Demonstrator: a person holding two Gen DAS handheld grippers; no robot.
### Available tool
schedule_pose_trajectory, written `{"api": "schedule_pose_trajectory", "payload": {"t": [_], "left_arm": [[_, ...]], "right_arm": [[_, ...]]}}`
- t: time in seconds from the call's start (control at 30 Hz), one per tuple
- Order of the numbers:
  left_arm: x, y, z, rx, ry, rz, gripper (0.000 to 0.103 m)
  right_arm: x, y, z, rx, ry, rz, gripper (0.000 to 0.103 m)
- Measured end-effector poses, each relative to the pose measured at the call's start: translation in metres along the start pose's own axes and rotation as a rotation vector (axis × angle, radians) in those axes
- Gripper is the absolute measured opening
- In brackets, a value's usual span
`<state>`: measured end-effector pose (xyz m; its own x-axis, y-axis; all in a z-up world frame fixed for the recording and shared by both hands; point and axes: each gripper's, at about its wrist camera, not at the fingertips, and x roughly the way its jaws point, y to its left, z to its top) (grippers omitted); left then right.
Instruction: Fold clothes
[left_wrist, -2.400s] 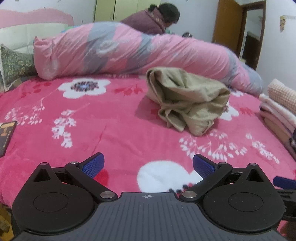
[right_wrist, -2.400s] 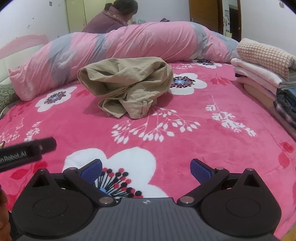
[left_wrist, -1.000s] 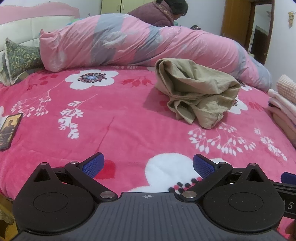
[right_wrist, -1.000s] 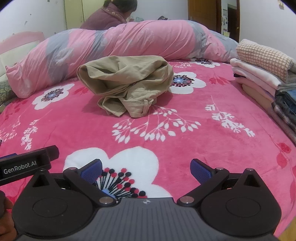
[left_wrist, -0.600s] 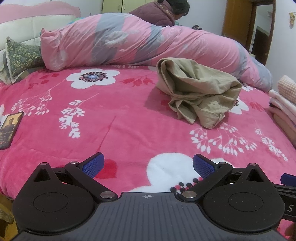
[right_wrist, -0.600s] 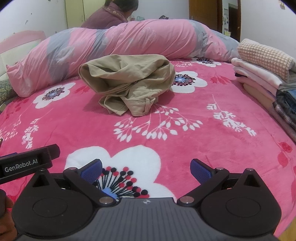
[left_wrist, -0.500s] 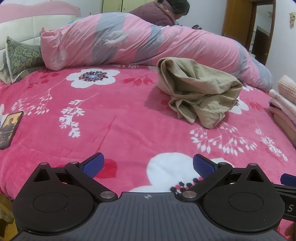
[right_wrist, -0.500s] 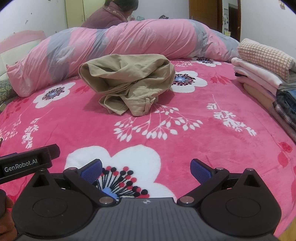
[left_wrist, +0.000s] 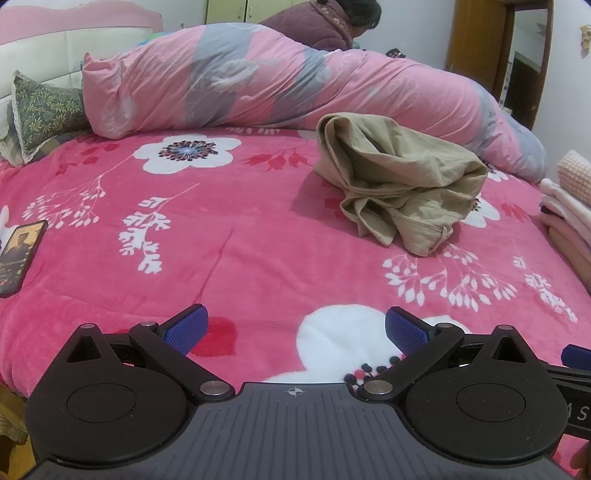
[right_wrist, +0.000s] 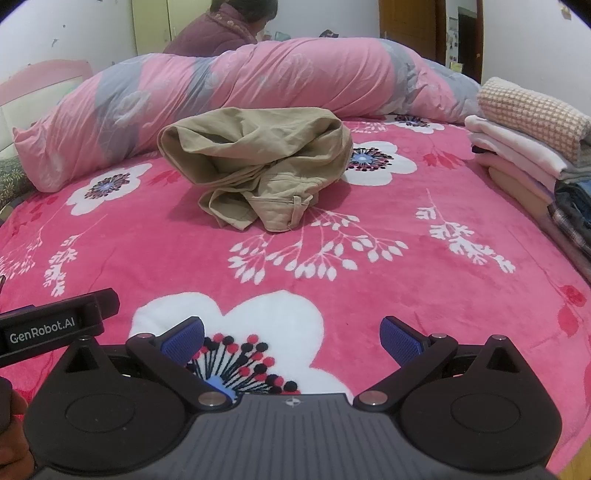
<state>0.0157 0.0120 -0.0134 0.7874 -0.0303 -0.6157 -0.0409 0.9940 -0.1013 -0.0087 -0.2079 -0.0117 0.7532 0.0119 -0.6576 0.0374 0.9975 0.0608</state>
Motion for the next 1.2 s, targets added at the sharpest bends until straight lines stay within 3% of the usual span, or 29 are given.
{"api": "schedule_pose_trajectory", "payload": {"t": [0.37, 0.5, 0.6, 0.77, 1.0, 1.2], "left_arm": [[0.007, 0.003, 0.006, -0.017, -0.021, -0.004, 0.103], [0.009, 0.007, 0.009, -0.047, -0.052, -0.048, 0.103], [0.011, 0.01, 0.013, -0.06, -0.082, -0.098, 0.103], [0.022, 0.008, 0.021, -0.052, -0.135, -0.16, 0.103], [0.053, -0.009, 0.034, 0.059, -0.171, -0.136, 0.103], [0.086, -0.021, 0.046, 0.05, -0.155, -0.145, 0.103]], "right_arm": [[0.01, 0.0, 0.012, -0.005, -0.004, 0.014, 0.103], [0.016, -0.009, 0.014, 0.021, -0.03, 0.054, 0.103], [0.017, -0.02, 0.012, 0.025, -0.082, 0.124, 0.103], [0.02, -0.031, 0.012, -0.044, -0.21, 0.124, 0.103], [0.038, -0.058, 0.032, -0.07, -0.35, 0.081, 0.103], [0.089, -0.084, 0.058, 0.023, -0.296, 0.146, 0.102]]}}
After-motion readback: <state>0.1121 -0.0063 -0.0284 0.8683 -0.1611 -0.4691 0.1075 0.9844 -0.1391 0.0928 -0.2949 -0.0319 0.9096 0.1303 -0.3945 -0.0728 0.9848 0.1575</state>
